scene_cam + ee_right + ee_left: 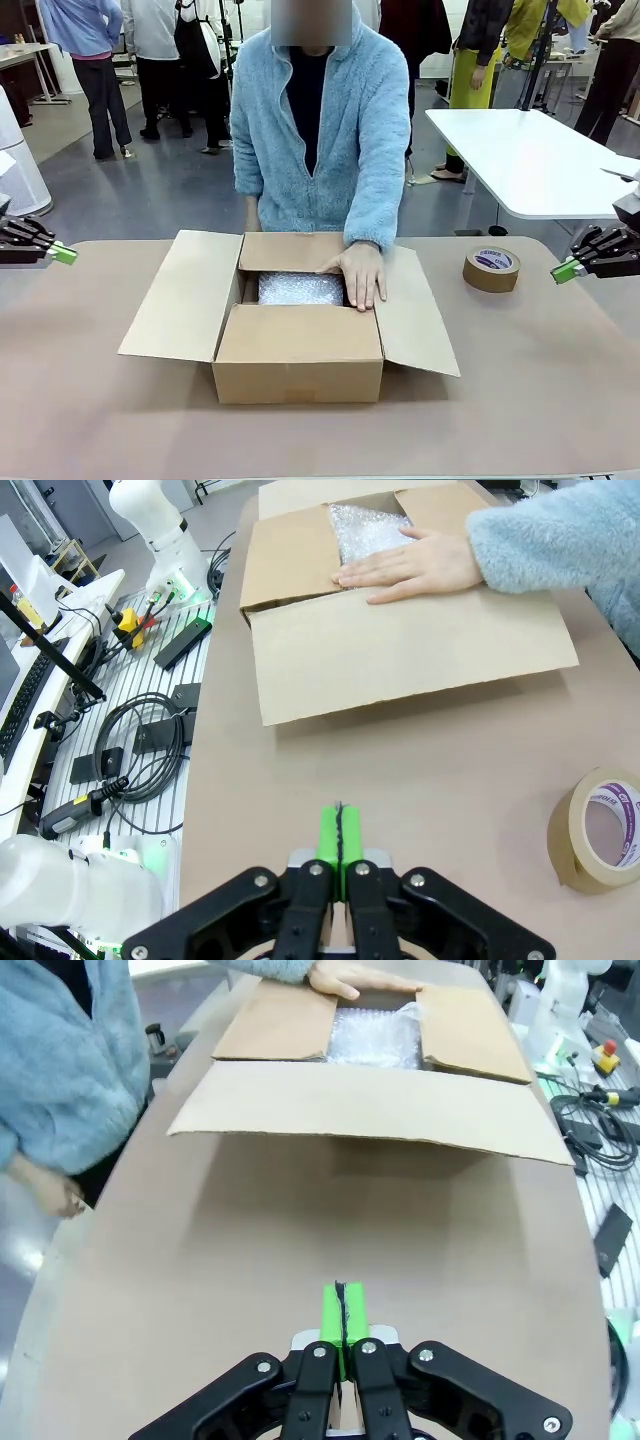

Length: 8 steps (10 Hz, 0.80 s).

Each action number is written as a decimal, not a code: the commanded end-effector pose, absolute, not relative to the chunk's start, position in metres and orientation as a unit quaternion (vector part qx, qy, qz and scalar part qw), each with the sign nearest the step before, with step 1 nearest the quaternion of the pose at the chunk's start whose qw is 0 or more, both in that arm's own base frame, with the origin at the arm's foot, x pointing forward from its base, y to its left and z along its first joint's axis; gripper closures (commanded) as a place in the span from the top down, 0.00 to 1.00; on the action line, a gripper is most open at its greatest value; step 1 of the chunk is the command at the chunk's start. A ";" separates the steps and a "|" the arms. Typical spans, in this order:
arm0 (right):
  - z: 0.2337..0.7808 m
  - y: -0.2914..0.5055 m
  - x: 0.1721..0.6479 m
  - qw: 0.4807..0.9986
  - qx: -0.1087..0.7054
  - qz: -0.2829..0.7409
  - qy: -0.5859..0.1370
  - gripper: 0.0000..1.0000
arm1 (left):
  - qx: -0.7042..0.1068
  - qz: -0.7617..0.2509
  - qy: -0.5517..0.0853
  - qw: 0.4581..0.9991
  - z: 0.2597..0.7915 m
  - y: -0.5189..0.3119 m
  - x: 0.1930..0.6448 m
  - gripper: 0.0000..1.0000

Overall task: Wrap the clocks to prevent damage.
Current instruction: Push the right (or left) flap of the Package Box to close it.

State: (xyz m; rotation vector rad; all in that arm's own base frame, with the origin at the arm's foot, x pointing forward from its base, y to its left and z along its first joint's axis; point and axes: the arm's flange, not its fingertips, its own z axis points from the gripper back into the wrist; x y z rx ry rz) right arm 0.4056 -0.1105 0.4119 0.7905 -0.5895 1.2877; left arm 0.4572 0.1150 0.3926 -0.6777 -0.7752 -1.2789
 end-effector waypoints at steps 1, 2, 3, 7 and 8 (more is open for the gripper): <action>0.411 -0.110 0.407 0.693 0.351 0.571 -0.265 0.01 | -0.288 -0.590 -0.365 0.660 0.369 0.088 0.473 0.01; 0.411 -0.110 0.407 0.693 0.351 0.571 -0.265 0.01 | -0.291 -0.597 -0.364 0.653 0.352 0.077 0.470 0.01; 0.411 -0.110 0.407 0.693 0.351 0.571 -0.265 0.01 | -0.305 -0.601 -0.351 0.650 0.341 0.063 0.478 0.01; 0.411 -0.110 0.407 0.693 0.351 0.571 -0.265 0.01 | -0.326 -0.606 -0.346 0.638 0.313 0.030 0.481 0.01; 0.411 -0.110 0.407 0.693 0.351 0.571 -0.265 0.01 | -0.339 -0.596 -0.341 0.643 0.317 0.037 0.476 0.01</action>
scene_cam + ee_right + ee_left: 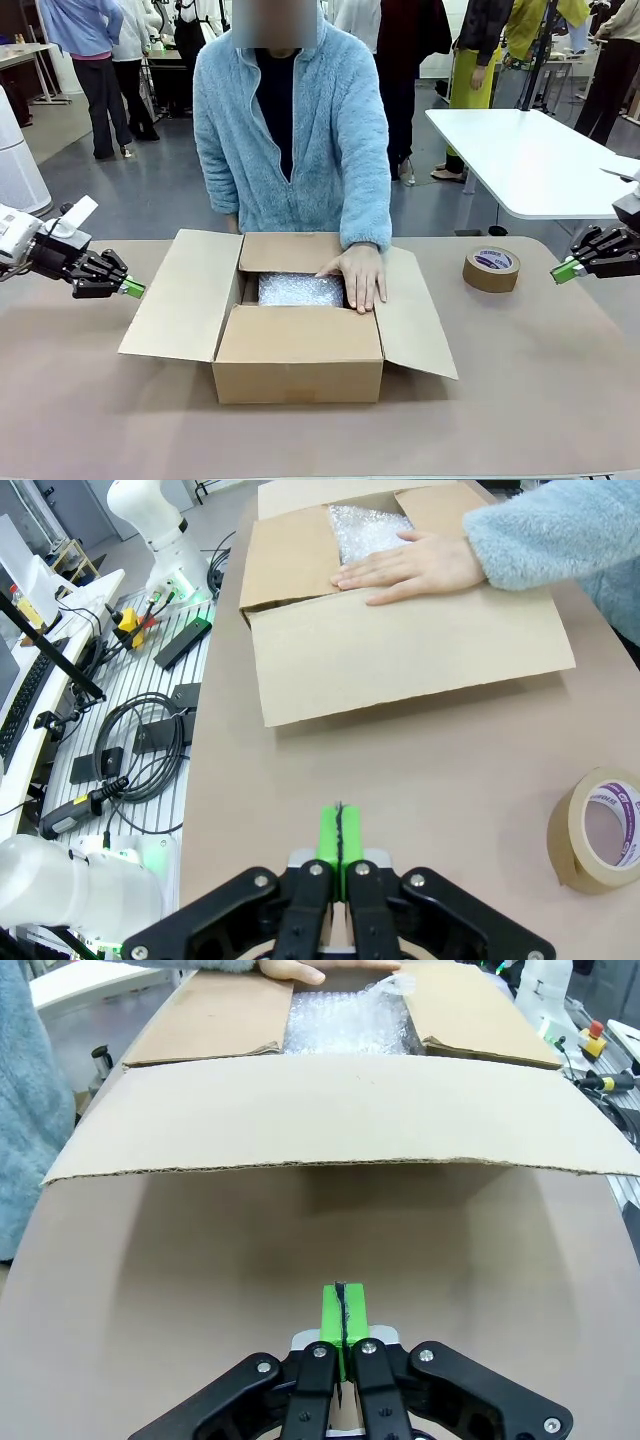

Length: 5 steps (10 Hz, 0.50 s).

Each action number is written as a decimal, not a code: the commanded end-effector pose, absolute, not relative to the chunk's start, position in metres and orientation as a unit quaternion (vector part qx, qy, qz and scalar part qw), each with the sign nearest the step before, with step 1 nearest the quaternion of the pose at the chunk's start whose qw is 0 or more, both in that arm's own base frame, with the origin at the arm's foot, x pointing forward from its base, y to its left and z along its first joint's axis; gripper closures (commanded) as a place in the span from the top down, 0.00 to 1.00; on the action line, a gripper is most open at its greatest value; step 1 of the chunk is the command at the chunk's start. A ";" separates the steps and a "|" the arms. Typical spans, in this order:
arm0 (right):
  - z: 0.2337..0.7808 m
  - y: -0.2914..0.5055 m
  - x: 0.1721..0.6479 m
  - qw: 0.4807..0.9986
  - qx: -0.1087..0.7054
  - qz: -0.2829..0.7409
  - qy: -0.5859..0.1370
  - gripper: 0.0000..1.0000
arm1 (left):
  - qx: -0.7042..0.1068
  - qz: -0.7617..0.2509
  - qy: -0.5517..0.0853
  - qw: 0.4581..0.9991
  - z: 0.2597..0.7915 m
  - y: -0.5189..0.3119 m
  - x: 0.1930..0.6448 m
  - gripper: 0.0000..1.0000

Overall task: Wrap the clocks to prevent damage.
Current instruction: Push the right (or left) flap of the Package Box to close it.

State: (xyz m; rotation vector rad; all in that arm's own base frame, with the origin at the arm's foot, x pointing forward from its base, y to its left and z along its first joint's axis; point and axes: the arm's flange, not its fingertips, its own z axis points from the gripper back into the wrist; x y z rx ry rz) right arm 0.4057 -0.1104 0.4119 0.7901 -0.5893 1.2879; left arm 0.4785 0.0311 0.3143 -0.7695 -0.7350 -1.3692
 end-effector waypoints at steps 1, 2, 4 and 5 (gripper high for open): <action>0.411 -0.110 0.407 0.693 0.351 0.571 -0.265 0.01 | -0.337 -0.603 -0.323 0.647 0.315 0.030 0.479 0.01; 0.411 -0.110 0.407 0.693 0.351 0.571 -0.265 0.01 | -0.337 -0.603 -0.323 0.647 0.315 0.030 0.479 0.01; 0.411 -0.110 0.407 0.693 0.351 0.571 -0.265 0.01 | -0.337 -0.603 -0.323 0.647 0.315 0.030 0.479 0.01; 0.411 -0.110 0.407 0.693 0.351 0.571 -0.265 0.01 | -0.337 -0.603 -0.323 0.647 0.315 0.030 0.479 0.01</action>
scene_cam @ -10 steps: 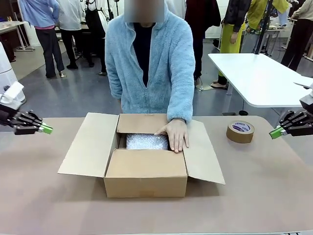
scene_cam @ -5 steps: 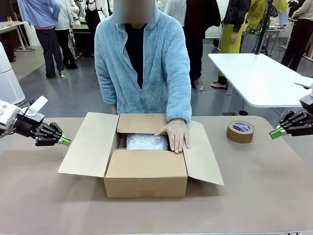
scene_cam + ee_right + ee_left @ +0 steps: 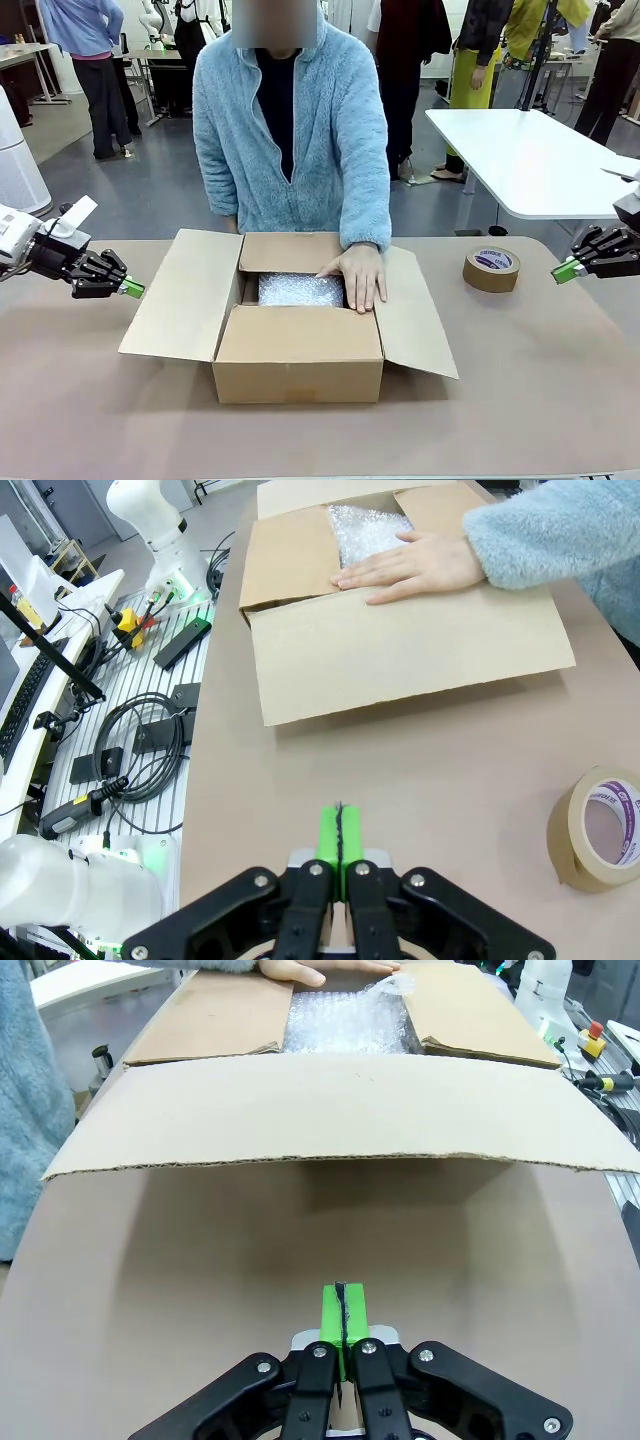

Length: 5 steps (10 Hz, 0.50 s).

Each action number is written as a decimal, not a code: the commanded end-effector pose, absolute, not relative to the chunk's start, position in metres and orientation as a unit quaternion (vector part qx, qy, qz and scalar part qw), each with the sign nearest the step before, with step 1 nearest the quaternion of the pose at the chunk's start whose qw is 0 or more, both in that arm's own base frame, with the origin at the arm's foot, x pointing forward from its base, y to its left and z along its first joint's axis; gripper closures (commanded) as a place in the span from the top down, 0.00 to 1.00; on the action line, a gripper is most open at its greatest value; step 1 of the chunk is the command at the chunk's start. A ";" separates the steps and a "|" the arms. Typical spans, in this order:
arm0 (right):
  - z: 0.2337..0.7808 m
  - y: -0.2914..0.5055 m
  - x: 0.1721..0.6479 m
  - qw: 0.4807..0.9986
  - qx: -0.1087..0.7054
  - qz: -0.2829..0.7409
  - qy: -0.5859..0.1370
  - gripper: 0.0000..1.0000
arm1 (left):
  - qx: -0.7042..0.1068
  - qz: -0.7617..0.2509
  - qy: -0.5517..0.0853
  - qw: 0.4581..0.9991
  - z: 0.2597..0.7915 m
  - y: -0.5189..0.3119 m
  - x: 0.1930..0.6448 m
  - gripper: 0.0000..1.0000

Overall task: Wrap the clocks to prevent damage.
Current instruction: Push the right (or left) flap of the Package Box to close it.

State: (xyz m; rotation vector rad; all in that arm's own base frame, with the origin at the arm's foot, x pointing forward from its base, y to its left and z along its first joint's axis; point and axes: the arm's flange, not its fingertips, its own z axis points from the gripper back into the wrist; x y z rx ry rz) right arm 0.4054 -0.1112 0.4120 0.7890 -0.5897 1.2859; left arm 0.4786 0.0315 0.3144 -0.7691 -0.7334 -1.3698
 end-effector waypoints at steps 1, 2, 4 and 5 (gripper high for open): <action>0.411 -0.110 0.407 0.693 0.351 0.571 -0.265 0.01 | -0.338 -0.602 -0.322 0.647 0.314 0.032 0.479 0.01; 0.411 -0.110 0.407 0.693 0.351 0.571 -0.265 0.01 | -0.355 -0.606 -0.333 0.629 0.298 0.024 0.476 0.01; 0.411 -0.110 0.407 0.693 0.351 0.571 -0.265 0.01 | -0.380 -0.615 -0.349 0.596 0.274 0.007 0.477 0.01; 0.411 -0.110 0.407 0.693 0.351 0.571 -0.265 0.01 | -0.391 -0.607 -0.370 0.585 0.267 0.002 0.473 0.01</action>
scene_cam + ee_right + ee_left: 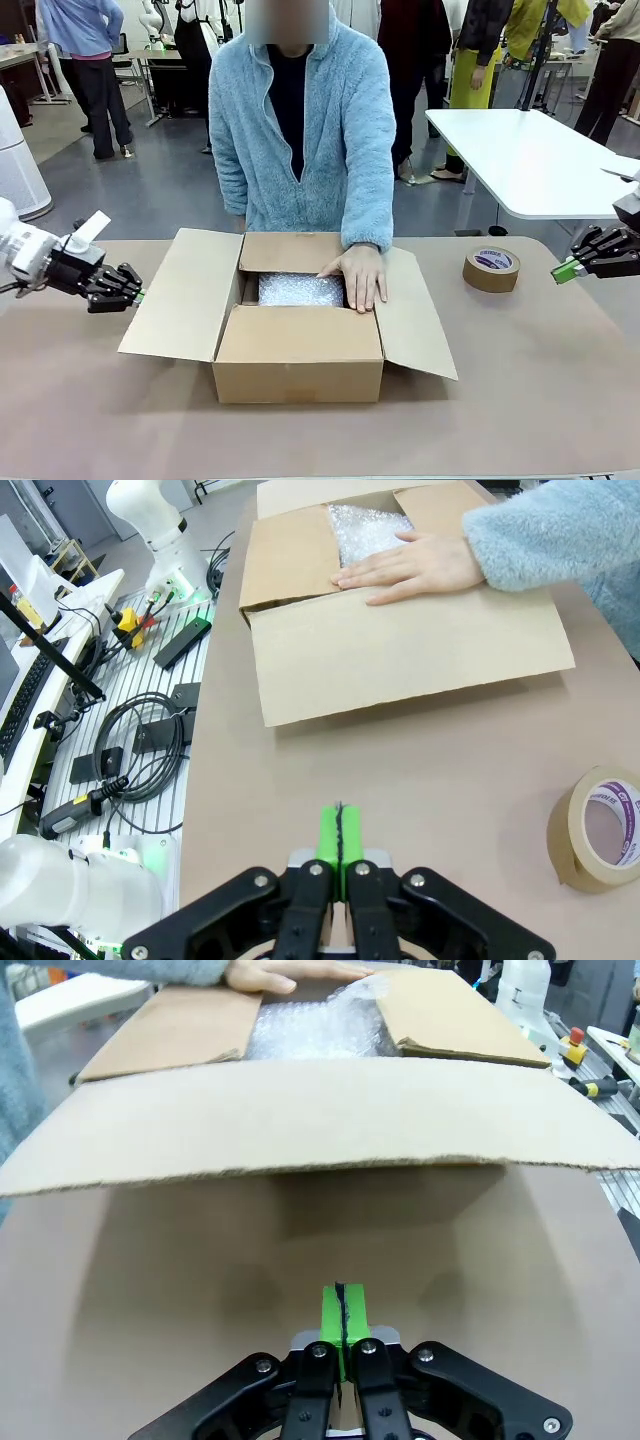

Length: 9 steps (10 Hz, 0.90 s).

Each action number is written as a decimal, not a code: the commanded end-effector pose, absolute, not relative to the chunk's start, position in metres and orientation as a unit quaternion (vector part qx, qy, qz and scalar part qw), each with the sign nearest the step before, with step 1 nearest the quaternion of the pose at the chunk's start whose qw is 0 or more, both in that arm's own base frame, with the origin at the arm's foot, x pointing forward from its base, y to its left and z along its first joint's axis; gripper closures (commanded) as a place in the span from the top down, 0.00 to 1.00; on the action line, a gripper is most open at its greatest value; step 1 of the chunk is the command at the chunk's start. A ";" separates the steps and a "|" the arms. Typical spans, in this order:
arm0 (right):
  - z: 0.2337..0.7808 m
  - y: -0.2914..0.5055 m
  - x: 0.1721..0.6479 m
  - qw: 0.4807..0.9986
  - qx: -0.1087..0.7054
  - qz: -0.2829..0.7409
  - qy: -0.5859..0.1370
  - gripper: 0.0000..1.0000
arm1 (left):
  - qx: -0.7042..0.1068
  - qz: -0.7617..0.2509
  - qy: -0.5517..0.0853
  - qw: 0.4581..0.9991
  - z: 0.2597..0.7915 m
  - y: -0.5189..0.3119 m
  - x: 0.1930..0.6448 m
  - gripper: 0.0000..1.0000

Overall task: Wrap the clocks to prevent damage.
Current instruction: Push the right (or left) flap of the Package Box to close it.

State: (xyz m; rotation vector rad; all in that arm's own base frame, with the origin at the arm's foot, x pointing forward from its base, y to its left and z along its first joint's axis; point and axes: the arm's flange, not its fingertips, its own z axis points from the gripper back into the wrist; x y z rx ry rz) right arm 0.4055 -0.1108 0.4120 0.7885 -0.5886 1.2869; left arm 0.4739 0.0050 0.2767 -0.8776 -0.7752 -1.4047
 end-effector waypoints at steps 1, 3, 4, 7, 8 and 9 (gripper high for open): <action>0.411 -0.110 0.407 0.693 0.351 0.571 -0.265 0.01 | -0.409 -0.586 -0.400 0.573 0.266 -0.003 0.475 0.01; 0.411 -0.110 0.407 0.693 0.351 0.571 -0.265 0.01 | -0.438 -0.552 -0.445 0.552 0.266 -0.019 0.473 0.01; 0.411 -0.110 0.407 0.693 0.351 0.571 -0.265 0.01 | -0.452 -0.538 -0.459 0.543 0.268 -0.024 0.474 0.01; 0.411 -0.110 0.407 0.693 0.351 0.571 -0.265 0.01 | -0.477 -0.523 -0.467 0.530 0.271 -0.047 0.471 0.01; 0.411 -0.110 0.407 0.693 0.351 0.571 -0.265 0.01 | -0.481 -0.525 -0.464 0.526 0.272 -0.058 0.473 0.01; 0.411 -0.110 0.407 0.693 0.351 0.571 -0.265 0.01 | -0.487 -0.523 -0.465 0.522 0.273 -0.071 0.474 0.01</action>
